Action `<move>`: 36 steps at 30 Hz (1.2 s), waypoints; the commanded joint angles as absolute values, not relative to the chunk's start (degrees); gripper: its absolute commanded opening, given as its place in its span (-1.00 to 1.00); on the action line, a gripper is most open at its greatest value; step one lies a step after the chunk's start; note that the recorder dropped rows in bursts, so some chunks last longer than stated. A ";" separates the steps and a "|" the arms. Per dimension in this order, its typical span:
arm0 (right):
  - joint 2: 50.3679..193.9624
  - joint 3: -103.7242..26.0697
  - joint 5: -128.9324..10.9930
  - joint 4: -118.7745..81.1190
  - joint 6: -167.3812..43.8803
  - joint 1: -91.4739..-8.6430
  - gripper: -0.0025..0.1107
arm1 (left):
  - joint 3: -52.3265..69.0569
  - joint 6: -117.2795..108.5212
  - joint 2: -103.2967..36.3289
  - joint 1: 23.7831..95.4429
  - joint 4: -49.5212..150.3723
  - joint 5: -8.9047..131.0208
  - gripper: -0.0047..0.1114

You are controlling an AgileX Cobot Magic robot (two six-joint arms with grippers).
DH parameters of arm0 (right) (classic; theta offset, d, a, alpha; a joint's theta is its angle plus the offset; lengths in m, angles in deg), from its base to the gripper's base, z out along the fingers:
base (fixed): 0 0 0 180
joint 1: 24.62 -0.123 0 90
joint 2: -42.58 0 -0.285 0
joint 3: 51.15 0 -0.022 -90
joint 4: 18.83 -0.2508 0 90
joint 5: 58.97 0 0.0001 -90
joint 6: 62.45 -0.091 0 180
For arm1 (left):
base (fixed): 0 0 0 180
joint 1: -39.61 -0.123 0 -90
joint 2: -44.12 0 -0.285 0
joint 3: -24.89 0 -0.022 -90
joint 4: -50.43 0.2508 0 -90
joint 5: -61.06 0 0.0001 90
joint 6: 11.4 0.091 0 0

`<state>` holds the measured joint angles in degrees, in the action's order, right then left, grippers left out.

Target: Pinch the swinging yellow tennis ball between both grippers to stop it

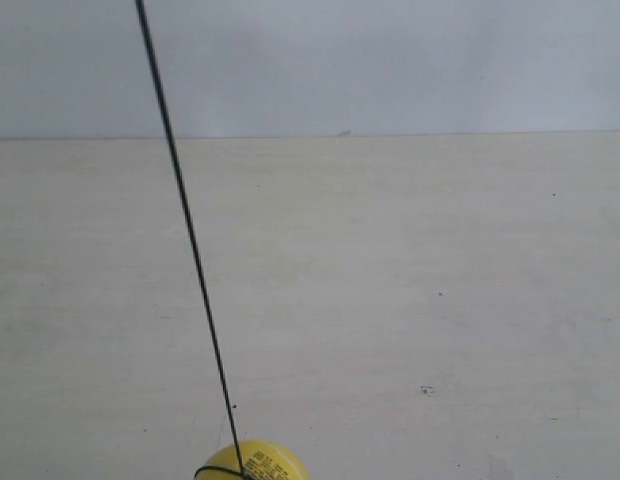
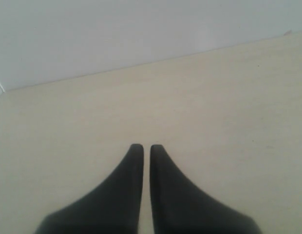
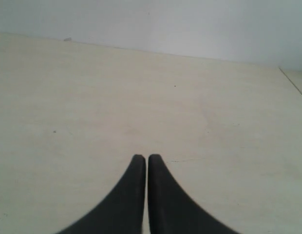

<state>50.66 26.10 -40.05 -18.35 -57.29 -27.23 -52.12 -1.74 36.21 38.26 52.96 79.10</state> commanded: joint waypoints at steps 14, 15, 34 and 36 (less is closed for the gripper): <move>50.37 26.07 -40.31 -18.21 -60.72 -25.23 -0.96 | -52.33 -1.48 36.33 38.11 52.78 78.81 -0.84; 50.37 26.07 -40.31 -18.21 -60.72 -25.23 -0.96 | -52.33 -1.48 36.33 38.11 52.78 78.81 -0.84; 50.37 26.07 -40.31 -18.21 -61.17 -25.23 -0.96 | -52.33 -1.48 36.33 38.11 52.78 78.81 -0.84; 50.37 26.07 -40.31 -18.21 -61.17 -25.23 -0.96 | -52.33 -1.48 36.33 38.11 52.78 78.81 -0.84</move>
